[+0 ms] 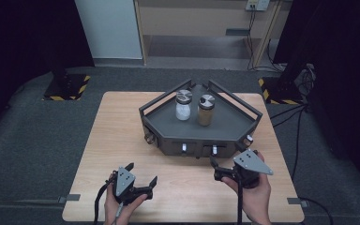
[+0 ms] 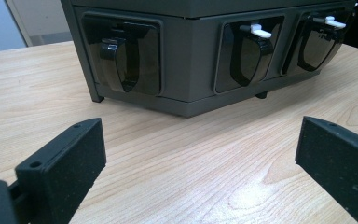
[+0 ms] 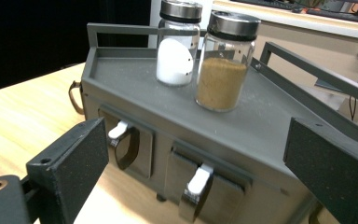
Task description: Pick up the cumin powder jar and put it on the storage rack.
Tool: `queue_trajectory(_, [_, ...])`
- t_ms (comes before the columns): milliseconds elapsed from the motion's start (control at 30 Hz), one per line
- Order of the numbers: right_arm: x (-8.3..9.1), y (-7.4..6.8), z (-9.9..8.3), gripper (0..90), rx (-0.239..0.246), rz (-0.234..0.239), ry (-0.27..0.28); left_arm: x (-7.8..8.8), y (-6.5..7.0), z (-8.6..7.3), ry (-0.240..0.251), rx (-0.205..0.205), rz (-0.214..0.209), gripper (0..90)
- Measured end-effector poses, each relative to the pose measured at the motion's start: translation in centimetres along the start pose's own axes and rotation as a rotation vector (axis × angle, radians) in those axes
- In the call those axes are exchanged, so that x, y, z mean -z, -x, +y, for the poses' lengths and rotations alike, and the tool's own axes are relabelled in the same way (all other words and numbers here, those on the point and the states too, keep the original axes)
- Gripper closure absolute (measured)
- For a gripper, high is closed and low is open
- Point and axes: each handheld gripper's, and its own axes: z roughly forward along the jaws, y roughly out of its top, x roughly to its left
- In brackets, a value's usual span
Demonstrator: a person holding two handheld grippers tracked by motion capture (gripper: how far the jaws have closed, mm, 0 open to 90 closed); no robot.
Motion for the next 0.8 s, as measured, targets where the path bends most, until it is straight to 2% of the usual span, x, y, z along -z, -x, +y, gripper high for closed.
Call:
queue_trajectory(333, [3.4,-0.7,-1.9,6.8,0.007,-0.007,0.007,0.1,0.0,0.0,-0.001,-0.005,0.009,0.6])
queue_trajectory(800, [6.4,-1.5,-3.7,6.8,0.005,-0.018,0.012,0.0,0.2,-0.1,-0.011,-0.015,0.015,0.6])
